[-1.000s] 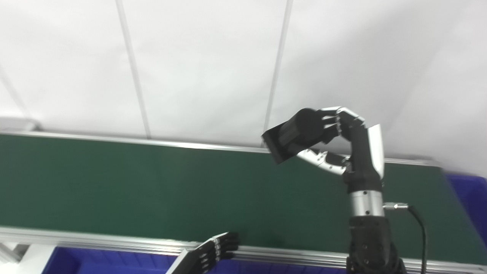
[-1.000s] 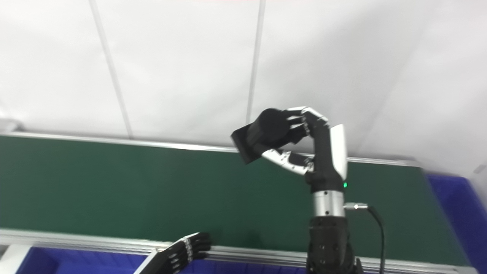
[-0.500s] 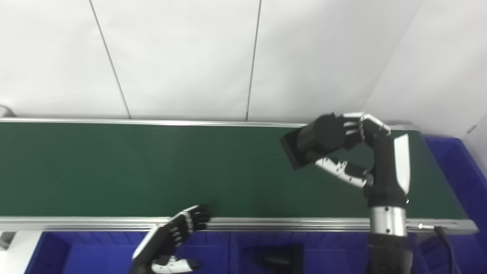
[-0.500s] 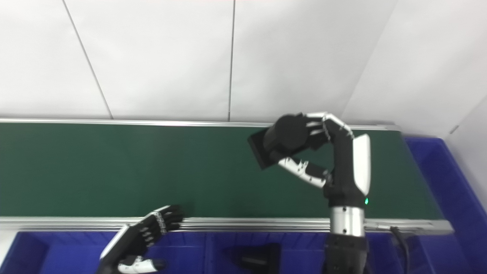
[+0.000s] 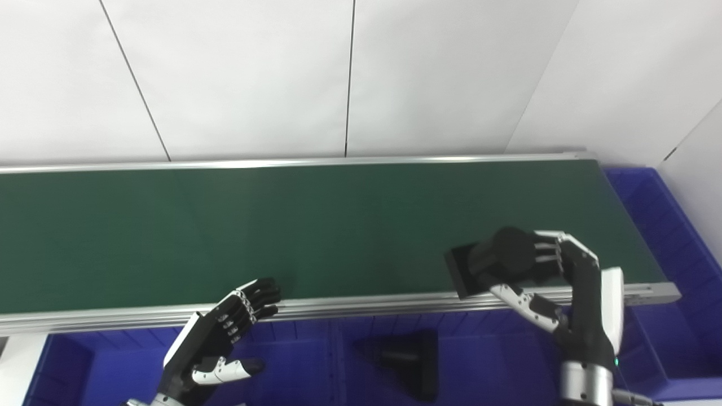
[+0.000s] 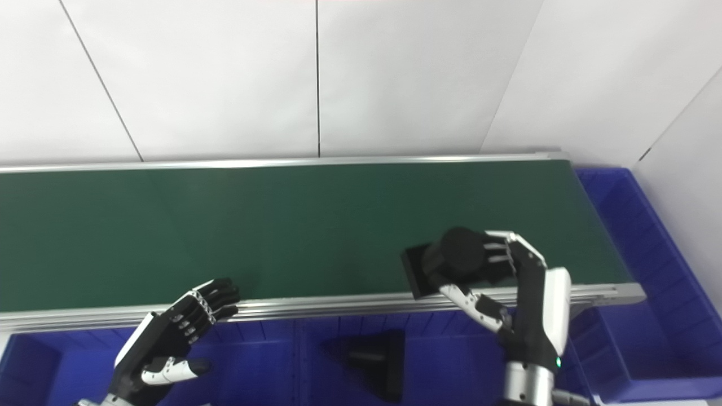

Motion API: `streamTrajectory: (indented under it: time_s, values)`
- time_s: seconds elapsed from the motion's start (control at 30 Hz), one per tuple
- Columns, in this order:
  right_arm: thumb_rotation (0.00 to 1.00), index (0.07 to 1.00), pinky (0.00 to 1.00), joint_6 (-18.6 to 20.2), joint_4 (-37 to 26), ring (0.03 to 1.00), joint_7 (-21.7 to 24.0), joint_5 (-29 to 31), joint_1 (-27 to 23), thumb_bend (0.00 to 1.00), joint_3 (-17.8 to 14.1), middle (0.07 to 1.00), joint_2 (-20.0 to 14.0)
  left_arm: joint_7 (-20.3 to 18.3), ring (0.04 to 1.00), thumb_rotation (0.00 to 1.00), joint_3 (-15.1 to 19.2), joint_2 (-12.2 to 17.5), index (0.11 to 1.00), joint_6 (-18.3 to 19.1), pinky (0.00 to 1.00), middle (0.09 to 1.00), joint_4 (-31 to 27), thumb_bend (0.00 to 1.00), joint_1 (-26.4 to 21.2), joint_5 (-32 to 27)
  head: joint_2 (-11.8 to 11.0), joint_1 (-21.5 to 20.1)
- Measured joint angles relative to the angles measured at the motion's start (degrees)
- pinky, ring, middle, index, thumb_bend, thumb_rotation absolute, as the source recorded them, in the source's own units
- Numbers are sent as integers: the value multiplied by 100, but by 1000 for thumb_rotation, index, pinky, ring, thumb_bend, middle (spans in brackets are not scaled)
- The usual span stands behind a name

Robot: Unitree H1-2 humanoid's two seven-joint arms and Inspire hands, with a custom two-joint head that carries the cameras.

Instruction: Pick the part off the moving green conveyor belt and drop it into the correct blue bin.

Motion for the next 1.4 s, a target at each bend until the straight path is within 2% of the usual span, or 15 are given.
streamTrajectory:
  time_s: [0.17,0.5,0.7,0.93,0.97,1.0,1.03,1.1,1.17,1.2,1.27,1.4]
  values:
    - [0,542,331,-393,765,389,-354,19,330,515,-62,464,24,-27,836,330,77,39,820,121,825,828,-82,989,7,-55,115,-36]
    - [0,536,353,-962,2586,404,-1004,336,378,517,-264,464,55,-46,833,331,168,138,816,332,814,825,-304,996,23,-137,247,-44]
    - [0,542,345,-1196,3069,396,-1219,392,304,515,-274,462,34,-45,830,333,181,137,812,369,815,820,-340,998,47,-136,291,-9]
    - [0,550,357,-1307,3442,397,-1271,585,220,514,-289,470,4,-43,832,331,180,137,815,423,817,823,-512,997,79,-129,335,131]
    - [0,614,383,-1315,3473,437,-1266,615,216,533,-285,479,-6,-39,833,330,178,135,815,467,820,824,-524,998,87,-128,326,149]
    - [49,705,430,-1320,3468,508,-1218,690,222,640,-274,553,-24,-28,836,328,177,132,816,514,823,826,-556,996,103,-122,326,149]
    - [67,724,443,-1320,3439,524,-1088,857,234,673,-249,578,-66,-21,836,327,174,131,816,541,823,827,-609,995,123,-120,326,149]
    - [248,885,617,-1316,3304,705,-674,1169,295,840,-153,787,-222,-19,839,328,169,130,817,550,822,830,-672,996,134,-110,317,193]
    - [350,960,718,-1263,3038,816,-247,1361,362,915,-21,883,-404,-18,837,324,169,129,817,553,820,830,-676,996,130,-109,317,193]
    - [427,984,781,-1175,2898,886,-96,1394,379,951,24,943,-467,-17,837,325,168,127,817,554,820,831,-676,994,130,-106,308,210]
    - [519,998,851,-910,2614,961,137,1377,406,990,118,991,-577,-15,840,326,160,115,820,554,823,834,-676,988,130,-90,300,237]
    - [583,1000,899,-567,2200,998,535,1263,405,1000,345,1000,-730,-15,840,328,137,92,821,554,821,835,-673,982,127,-1,282,281]
